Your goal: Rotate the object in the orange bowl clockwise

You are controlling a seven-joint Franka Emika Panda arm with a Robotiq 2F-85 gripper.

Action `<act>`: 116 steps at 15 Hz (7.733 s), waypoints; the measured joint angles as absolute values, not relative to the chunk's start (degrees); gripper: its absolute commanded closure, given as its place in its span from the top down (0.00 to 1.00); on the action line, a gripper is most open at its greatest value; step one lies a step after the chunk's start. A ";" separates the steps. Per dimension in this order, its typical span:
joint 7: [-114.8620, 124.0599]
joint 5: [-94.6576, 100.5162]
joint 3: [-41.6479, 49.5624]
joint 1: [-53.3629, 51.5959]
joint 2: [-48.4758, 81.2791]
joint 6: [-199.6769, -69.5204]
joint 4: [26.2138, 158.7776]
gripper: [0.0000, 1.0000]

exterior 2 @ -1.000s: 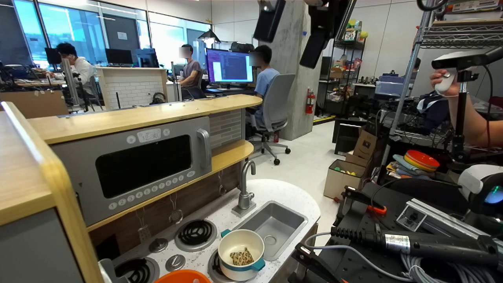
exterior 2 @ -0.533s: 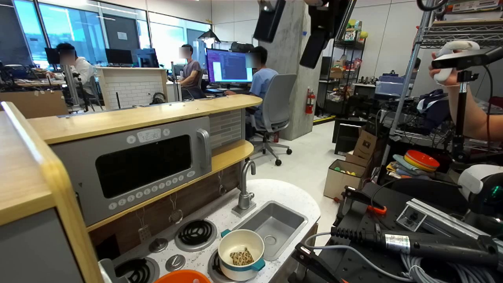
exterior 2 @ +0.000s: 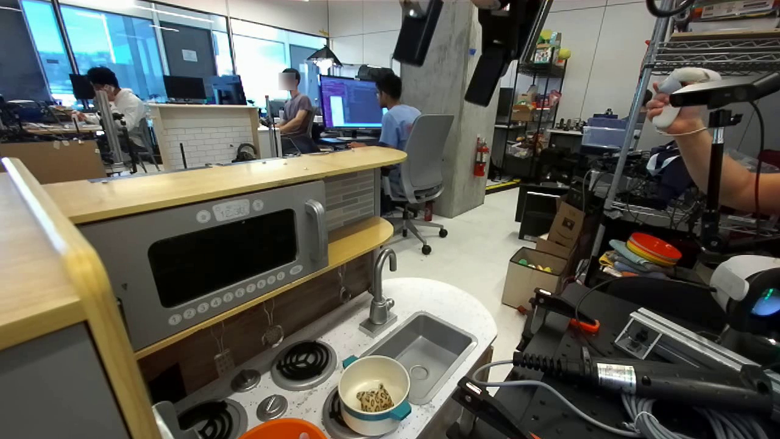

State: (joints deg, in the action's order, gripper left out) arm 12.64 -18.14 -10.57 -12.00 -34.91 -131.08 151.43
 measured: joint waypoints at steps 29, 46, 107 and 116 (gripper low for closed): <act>7.72 -18.00 -11.04 -12.45 13.32 -166.63 143.59 1.00; 9.39 -12.64 -10.37 -16.23 48.12 -172.49 117.97 1.00; -47.27 30.46 -14.03 -13.18 61.29 -168.28 103.30 0.03; -75.18 31.00 -14.89 -10.12 62.22 -162.63 103.09 0.03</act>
State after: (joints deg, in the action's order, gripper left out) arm -75.18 31.00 -14.89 -10.12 62.22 -162.63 103.09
